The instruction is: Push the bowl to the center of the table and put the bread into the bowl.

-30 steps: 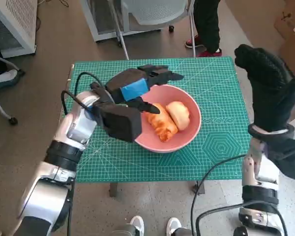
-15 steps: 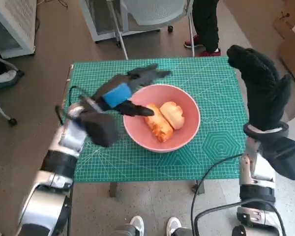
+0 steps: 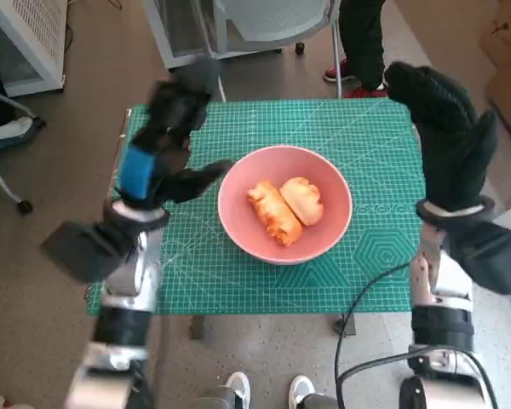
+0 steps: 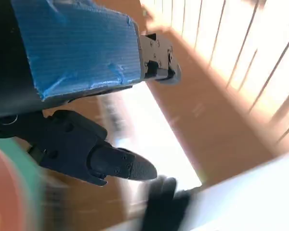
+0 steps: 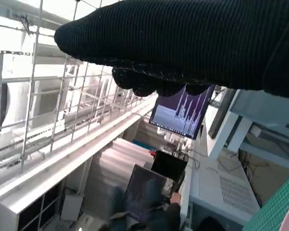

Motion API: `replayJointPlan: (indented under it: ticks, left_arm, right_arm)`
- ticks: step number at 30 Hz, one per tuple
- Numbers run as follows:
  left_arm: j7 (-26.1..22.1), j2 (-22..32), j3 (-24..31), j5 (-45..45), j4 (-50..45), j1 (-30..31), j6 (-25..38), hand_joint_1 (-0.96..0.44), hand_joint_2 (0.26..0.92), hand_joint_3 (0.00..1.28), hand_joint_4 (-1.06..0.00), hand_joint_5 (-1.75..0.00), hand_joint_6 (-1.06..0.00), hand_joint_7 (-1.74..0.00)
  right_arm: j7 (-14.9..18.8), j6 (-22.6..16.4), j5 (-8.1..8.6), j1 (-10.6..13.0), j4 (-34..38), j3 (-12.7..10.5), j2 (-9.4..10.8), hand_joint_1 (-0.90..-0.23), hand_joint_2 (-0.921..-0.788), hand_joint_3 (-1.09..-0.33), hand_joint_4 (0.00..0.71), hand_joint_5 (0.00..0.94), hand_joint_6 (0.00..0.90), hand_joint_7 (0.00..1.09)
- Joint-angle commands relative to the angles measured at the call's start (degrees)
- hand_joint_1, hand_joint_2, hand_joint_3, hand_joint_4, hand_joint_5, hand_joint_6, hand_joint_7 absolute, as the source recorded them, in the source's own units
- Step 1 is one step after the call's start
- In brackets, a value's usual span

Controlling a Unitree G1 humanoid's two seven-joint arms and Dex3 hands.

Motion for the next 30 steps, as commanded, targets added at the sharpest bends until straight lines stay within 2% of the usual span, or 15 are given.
replayJointPlan:
  ticks: [1, 15, 30]
  left_arm:
    - [0.1, -1.0, 1.7, -1.1, -3.1, 2.1, 1.0, -0.56, 0.921, 0.23, -0.09, 0.00, 0.00, -0.57]
    - [-0.8, -0.9, 2.0, 1.0, -8.1, 4.9, 2.3, -0.57, 0.921, 0.25, -0.03, 0.00, 0.00, -0.49]
    - [0.4, -1.3, 2.3, 2.1, -9.0, 3.8, 5.1, -0.55, 0.921, 0.27, -0.02, 0.00, 0.00, -0.46]
  right_arm:
    - [1.3, 0.0, 0.55, -0.4, 2.0, 0.2, 0.4, -0.454, -0.921, -0.474, 0.339, 0.001, 0.474, 0.00]
    - [4.4, 0.7, 2.77, -3.6, 5.1, 0.2, 1.0, -0.451, -0.921, -0.455, 0.343, 0.003, 0.481, 0.00]
    - [5.8, 2.4, 3.24, -4.8, 4.7, 0.2, 1.8, -0.439, -0.921, -0.445, 0.330, 0.000, 0.466, 0.00]
